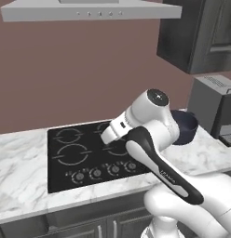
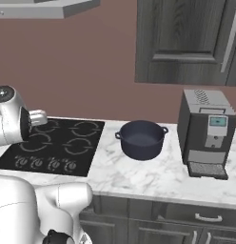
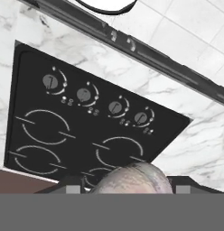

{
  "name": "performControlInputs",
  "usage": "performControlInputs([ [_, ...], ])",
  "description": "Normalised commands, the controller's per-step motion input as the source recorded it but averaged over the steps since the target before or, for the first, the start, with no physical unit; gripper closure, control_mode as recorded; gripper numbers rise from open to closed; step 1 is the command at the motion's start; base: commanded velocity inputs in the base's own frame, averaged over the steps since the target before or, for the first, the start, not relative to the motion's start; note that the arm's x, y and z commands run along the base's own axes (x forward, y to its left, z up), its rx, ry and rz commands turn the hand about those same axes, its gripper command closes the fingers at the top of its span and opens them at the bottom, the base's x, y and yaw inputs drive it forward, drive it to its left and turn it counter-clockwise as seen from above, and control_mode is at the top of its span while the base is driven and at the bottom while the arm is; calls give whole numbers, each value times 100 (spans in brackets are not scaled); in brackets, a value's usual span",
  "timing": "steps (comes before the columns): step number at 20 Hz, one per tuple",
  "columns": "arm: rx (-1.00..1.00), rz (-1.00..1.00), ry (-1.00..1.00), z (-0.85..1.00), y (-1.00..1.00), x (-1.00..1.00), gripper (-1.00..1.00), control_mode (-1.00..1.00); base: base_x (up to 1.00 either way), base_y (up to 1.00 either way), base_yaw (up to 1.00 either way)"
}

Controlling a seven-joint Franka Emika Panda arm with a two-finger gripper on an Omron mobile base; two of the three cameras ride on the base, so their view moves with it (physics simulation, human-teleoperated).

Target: Turn on the sink faucet. Then move the garlic from the counter to the sink. Turn off the sink. Move the vegetable from the sink to the pot next to the stove. Finally move the pot to the rear left burner.

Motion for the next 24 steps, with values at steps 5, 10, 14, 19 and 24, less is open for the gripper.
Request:
performControlInputs([
  [5,0,0,0,0,0,0,100,100,44,-50,-4],
  [10,0,0,0,0,0,0,100,100,58,0,0],
  [14,0,0,0,0,0,0,100,100,22,1,0],
  [19,0,0,0,0,-4,0,100,-100,0,0,0],
  [24,-1,-15,1,0,-37,3,100,-100,0,0,0],
])
